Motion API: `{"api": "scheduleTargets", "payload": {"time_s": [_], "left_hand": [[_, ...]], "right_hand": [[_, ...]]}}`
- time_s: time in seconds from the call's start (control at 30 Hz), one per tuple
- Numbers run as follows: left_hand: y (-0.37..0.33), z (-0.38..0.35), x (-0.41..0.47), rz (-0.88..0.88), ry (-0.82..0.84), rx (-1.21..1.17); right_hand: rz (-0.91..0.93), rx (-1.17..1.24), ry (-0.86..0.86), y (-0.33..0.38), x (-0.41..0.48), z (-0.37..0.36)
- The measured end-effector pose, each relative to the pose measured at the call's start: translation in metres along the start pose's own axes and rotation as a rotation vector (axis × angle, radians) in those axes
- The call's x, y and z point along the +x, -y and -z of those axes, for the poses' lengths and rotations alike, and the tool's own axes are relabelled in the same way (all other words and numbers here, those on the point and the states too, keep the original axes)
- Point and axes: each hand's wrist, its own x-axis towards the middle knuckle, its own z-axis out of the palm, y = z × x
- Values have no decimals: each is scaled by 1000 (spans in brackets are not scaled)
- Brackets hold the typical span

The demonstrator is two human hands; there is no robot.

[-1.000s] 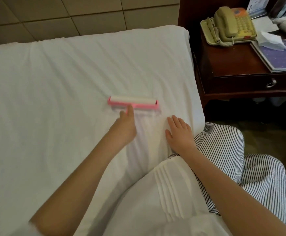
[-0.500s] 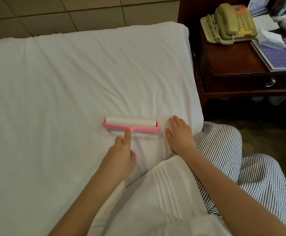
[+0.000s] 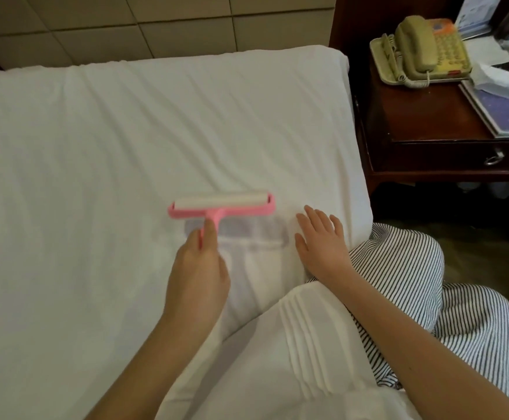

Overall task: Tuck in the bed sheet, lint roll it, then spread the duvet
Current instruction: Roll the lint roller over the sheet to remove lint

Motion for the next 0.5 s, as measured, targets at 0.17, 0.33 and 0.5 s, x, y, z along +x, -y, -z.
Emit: {"api": "scheduleTargets", "payload": {"time_s": [0.17,0.33,0.5], "left_hand": [[23,-17,-27,87,194,95],[18,-40,76,49,106,106],[0,-36,139,33,169,16]], "right_hand": [[66,-20,33,13,0,-8],[34,-77,58,6,0,-4],[-1,-93,79,2,0,-3]]}}
